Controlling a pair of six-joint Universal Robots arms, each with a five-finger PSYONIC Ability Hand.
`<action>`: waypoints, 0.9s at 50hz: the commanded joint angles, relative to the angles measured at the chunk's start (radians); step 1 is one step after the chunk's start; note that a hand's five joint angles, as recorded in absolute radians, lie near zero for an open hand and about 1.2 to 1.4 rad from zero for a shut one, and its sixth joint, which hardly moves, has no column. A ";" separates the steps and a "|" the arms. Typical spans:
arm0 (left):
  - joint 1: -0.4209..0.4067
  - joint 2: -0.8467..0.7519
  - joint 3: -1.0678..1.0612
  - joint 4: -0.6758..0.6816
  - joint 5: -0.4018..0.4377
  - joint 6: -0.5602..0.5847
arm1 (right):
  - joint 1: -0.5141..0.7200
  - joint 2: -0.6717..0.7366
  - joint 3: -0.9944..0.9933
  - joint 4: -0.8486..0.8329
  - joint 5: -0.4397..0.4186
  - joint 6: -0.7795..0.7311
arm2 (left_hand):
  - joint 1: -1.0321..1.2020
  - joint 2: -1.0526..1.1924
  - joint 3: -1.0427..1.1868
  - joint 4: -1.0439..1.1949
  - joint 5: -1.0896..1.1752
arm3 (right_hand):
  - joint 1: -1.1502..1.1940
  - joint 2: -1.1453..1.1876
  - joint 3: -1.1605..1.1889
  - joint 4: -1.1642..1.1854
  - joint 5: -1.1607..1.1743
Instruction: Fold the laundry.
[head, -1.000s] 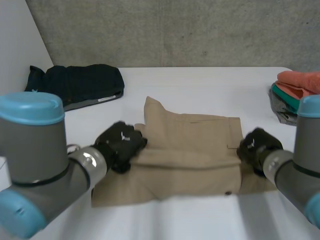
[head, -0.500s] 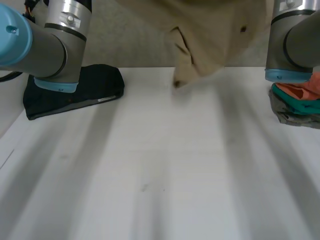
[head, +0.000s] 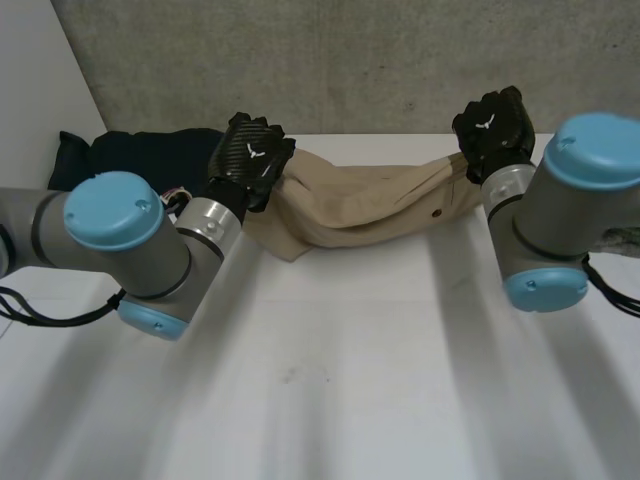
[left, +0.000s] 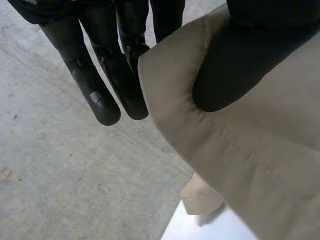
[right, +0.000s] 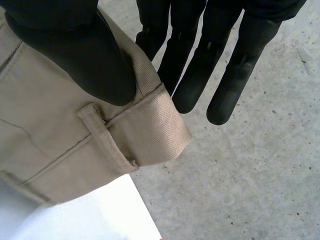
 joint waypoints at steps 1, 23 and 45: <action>-0.005 0.217 -0.013 -0.126 -0.032 -0.003 | -0.004 -0.163 0.004 0.170 -0.002 -0.005 | 0.270 0.211 0.215 0.209 0.246 | 0.284 0.218 0.200 0.198 0.204; 0.005 0.457 -0.010 -0.500 -0.102 -0.004 | -0.014 -0.373 -0.036 0.599 -0.026 -0.014 | 0.270 0.211 0.215 0.209 0.246 | 0.284 0.218 0.200 0.198 0.204; 0.100 0.003 0.545 0.107 -0.087 -0.023 | 0.006 -0.031 -0.404 -0.256 0.028 0.021 | 0.270 0.211 0.215 0.209 0.246 | 0.284 0.218 0.200 0.198 0.204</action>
